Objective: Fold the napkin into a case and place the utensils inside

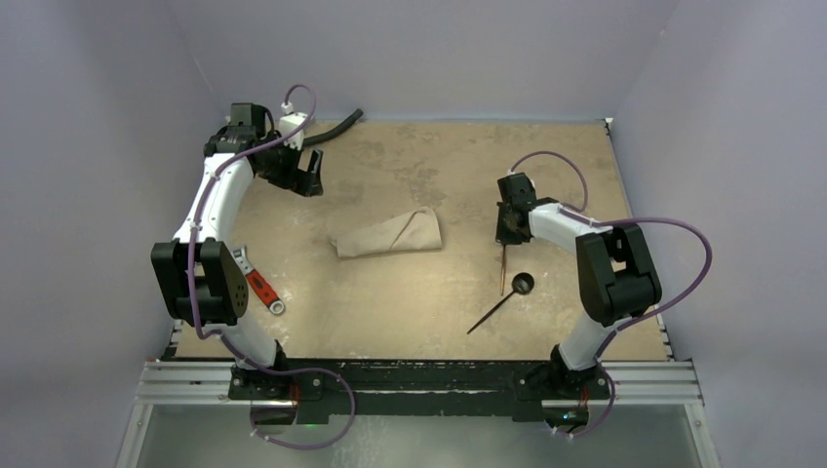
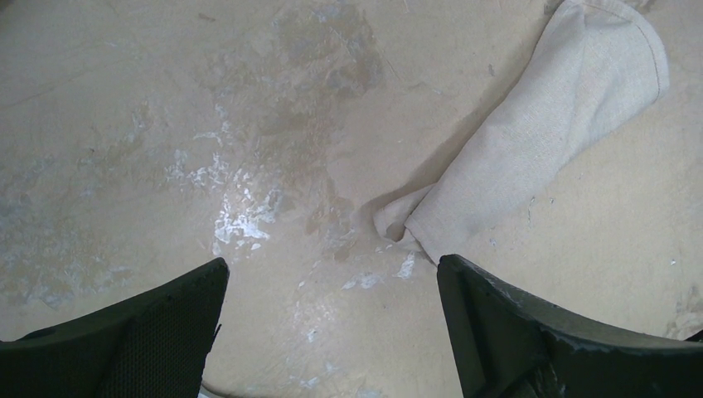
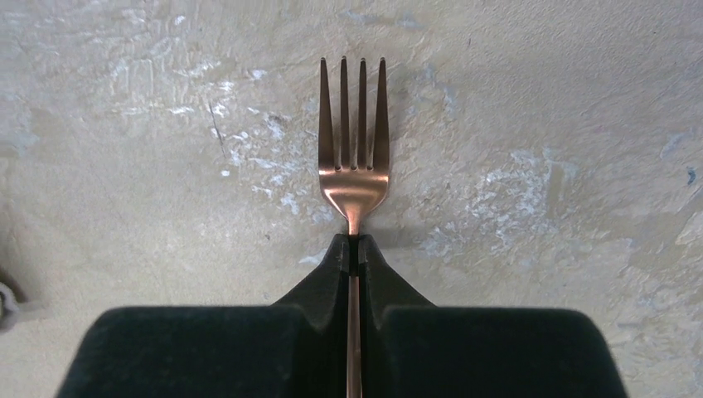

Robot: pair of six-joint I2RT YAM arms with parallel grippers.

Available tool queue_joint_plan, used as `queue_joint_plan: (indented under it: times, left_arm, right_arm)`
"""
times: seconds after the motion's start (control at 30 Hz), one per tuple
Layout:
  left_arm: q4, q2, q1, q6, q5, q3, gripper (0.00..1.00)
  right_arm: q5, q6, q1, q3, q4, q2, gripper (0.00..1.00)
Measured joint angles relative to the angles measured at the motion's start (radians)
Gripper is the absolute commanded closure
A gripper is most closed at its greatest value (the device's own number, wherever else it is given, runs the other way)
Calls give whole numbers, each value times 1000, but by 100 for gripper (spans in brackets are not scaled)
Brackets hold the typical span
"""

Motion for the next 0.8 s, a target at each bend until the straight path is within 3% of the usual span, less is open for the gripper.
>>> queue_joint_plan:
  times: [0.33,0.53,0.8]
  left_arm:
    - [-18,0,-62,-2,-3,0,6]
    - [-15,-2,-257,-46,-1,0,2]
    - [51,3,-483,-163,43,-2,1]
  right_arm:
    - [-69,121,-1,0,85,1,100]
    - [-152,225,-1,1,154,-16,100]
    - [-267,406,-1,-15,286,-200,100]
